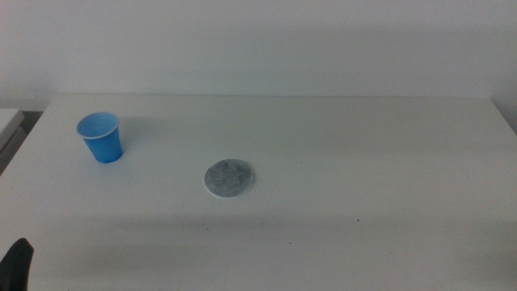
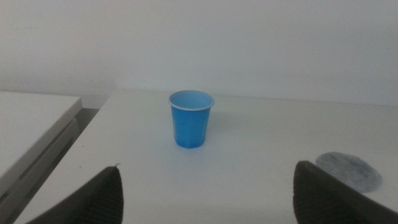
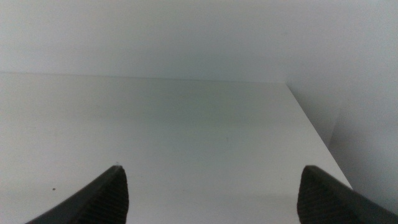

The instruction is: Place an empty cup on a cup mat.

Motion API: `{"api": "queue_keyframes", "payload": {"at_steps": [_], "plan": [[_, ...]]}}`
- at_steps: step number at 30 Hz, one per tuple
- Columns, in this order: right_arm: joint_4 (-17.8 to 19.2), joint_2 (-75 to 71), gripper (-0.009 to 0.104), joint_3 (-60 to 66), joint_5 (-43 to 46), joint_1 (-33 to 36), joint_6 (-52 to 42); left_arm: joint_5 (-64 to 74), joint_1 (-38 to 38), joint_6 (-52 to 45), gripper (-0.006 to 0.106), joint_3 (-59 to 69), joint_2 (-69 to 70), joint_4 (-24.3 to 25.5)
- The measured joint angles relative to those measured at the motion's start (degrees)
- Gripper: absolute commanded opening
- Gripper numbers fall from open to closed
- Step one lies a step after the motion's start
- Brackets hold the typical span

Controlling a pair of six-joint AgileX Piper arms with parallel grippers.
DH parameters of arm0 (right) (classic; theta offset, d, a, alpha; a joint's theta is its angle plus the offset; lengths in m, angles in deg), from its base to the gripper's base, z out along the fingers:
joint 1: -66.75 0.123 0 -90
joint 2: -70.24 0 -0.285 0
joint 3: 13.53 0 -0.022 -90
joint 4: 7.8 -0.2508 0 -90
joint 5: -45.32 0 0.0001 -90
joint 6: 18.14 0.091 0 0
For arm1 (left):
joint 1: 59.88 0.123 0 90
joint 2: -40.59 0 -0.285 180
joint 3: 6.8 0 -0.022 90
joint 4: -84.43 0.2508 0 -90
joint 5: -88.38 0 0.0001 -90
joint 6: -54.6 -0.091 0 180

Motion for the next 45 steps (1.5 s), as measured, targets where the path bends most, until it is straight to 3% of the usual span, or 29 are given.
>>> {"api": "queue_keyframes", "payload": {"at_steps": [5,12,24,32,45], "plan": [[0.0,0.0,0.093,0.0,0.0,0.0,0.0,0.7,2.0,0.0,0.094,-3.3,-5.6,0.3],[0.0,0.0,0.093,0.0,0.0,0.0,0.0,14.1,5.6,-2.2,0.094,-26.4,-29.5,0.0],[0.0,0.0,0.093,0.0,0.0,0.0,0.0,39.8,5.6,-5.1,0.094,-63.2,-68.8,-0.8],[0.0,0.0,0.093,0.0,0.0,0.0,0.0,44.3,6.0,-5.3,0.094,-79.3,-89.1,-1.1],[0.0,0.0,0.093,0.0,0.0,0.0,0.0,51.2,10.2,-11.8,0.094,-104.8,-118.6,-8.5]]}}
